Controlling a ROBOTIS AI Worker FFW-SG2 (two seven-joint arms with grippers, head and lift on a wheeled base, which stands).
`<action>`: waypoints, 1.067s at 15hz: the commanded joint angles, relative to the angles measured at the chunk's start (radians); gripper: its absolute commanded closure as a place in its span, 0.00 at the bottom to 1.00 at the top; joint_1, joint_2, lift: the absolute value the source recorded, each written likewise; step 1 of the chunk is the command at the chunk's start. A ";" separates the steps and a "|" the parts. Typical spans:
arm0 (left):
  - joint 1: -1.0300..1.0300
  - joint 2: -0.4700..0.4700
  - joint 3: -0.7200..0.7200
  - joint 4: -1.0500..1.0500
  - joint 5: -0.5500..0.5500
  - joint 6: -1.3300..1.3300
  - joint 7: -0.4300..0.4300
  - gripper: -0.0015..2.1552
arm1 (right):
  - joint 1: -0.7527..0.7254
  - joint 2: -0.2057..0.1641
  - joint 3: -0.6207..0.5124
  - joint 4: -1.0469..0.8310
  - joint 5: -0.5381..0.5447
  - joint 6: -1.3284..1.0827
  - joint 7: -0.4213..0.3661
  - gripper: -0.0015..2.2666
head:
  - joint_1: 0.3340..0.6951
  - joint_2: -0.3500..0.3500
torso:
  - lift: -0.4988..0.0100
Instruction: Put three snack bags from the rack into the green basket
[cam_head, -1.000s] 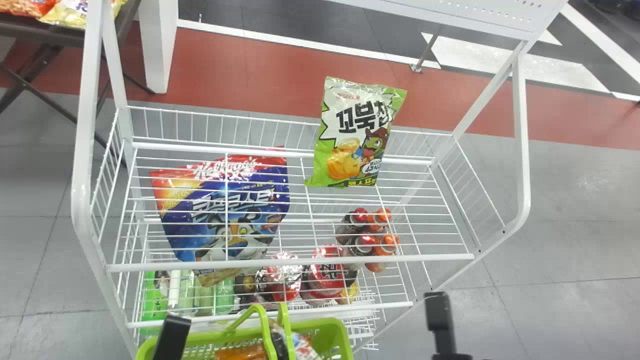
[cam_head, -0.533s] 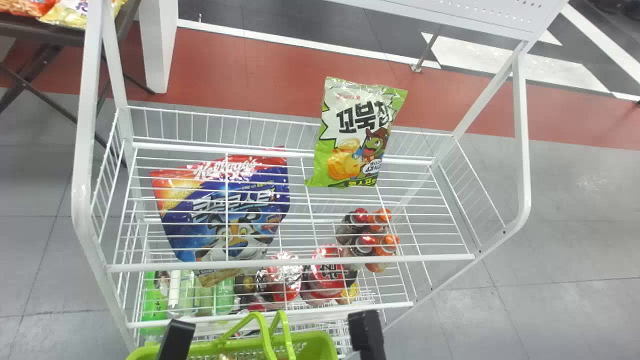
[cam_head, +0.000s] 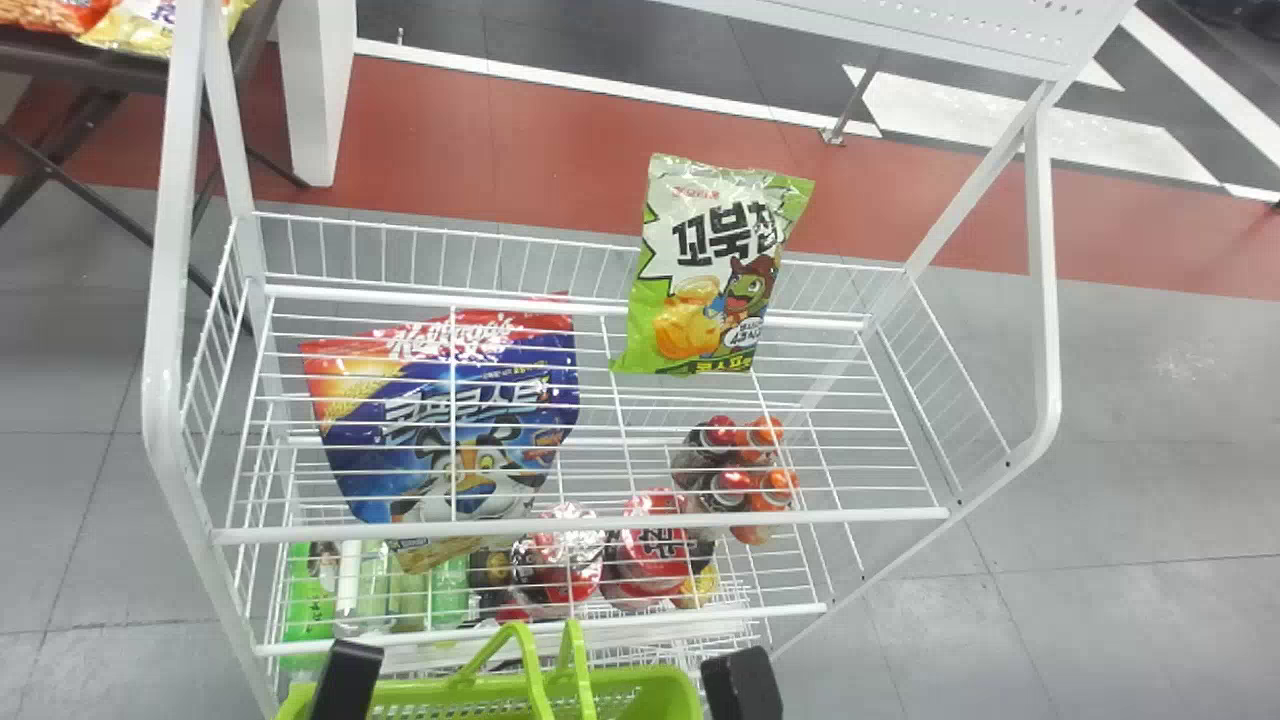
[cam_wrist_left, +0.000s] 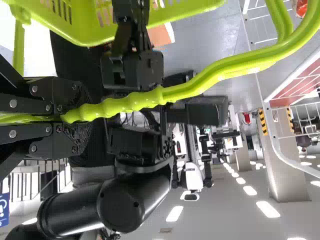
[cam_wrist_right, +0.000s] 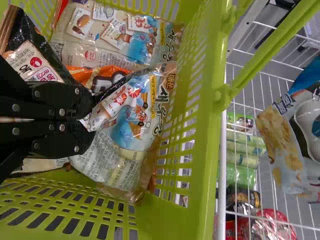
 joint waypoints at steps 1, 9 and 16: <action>-0.006 -0.003 0.000 0.004 0.000 -0.002 0.001 0.59 | 0.032 -0.009 -0.042 -0.129 0.002 0.152 0.005 0.21 | 1.00 0.00 | 0.98; -0.010 -0.003 0.012 0.007 0.001 -0.002 -0.002 0.59 | 0.078 0.017 -0.177 -0.332 0.009 0.171 -0.028 0.03 | 1.00 0.00 | 0.98; -0.010 -0.003 0.012 0.010 0.001 -0.009 -0.003 0.59 | 0.107 0.058 -0.189 -0.249 0.015 -0.694 0.000 0.03 | 1.00 0.00 | 0.98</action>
